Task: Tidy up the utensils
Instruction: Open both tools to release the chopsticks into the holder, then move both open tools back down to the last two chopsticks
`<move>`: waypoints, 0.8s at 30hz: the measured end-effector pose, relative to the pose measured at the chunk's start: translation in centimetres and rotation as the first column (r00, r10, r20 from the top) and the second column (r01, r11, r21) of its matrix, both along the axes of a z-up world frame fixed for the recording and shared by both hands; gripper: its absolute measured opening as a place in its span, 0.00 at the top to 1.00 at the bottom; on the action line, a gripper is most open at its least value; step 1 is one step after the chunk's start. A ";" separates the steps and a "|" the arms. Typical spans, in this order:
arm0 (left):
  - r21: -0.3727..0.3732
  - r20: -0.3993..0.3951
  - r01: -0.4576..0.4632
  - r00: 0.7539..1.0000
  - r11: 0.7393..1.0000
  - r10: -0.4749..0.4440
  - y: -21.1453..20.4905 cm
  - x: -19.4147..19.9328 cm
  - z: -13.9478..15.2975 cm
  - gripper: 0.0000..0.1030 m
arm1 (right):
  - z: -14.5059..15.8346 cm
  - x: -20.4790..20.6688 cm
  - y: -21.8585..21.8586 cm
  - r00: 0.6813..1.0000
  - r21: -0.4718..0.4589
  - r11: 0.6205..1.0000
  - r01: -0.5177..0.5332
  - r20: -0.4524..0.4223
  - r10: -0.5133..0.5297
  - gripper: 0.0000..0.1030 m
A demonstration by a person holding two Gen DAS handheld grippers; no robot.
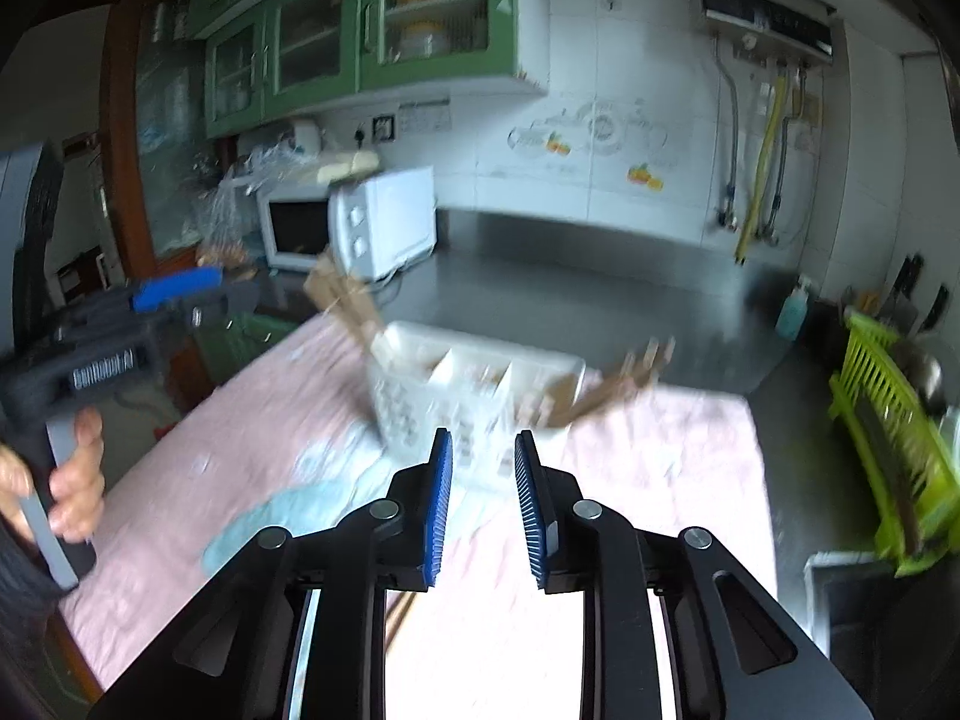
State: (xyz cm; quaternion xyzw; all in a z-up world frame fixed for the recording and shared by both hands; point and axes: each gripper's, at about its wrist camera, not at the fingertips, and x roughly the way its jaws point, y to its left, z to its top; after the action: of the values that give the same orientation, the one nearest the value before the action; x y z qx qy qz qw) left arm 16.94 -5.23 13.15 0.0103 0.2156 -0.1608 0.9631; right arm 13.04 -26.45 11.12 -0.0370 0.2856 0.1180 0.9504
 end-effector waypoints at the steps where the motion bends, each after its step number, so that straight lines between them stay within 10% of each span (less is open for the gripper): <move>1: -0.001 -0.005 0.001 1.000 1.000 -0.001 0.3 -0.9 -0.4 0.45 | -1.0 -1.1 0.3 1.000 -0.003 1.000 0.000 -0.008 0.000 0.79; 11: 0.053 -0.008 -0.048 0.999 0.997 0.048 2.4 -7.5 -4.6 0.24 | -10.4 -7.5 3.3 0.987 0.032 0.999 -0.007 -0.161 0.011 0.79; 24: 0.048 -0.111 -0.145 0.982 0.988 0.150 5.9 -10.2 -10.1 0.21 | -17.8 -8.0 5.3 0.949 0.121 0.991 0.056 -0.316 -0.015 0.81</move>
State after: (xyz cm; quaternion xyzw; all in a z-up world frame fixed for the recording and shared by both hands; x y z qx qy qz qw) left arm 6.72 0.62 3.07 0.0039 0.2738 -0.0851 0.9580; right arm 5.08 -21.13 -6.63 0.0486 0.4256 0.1235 0.8951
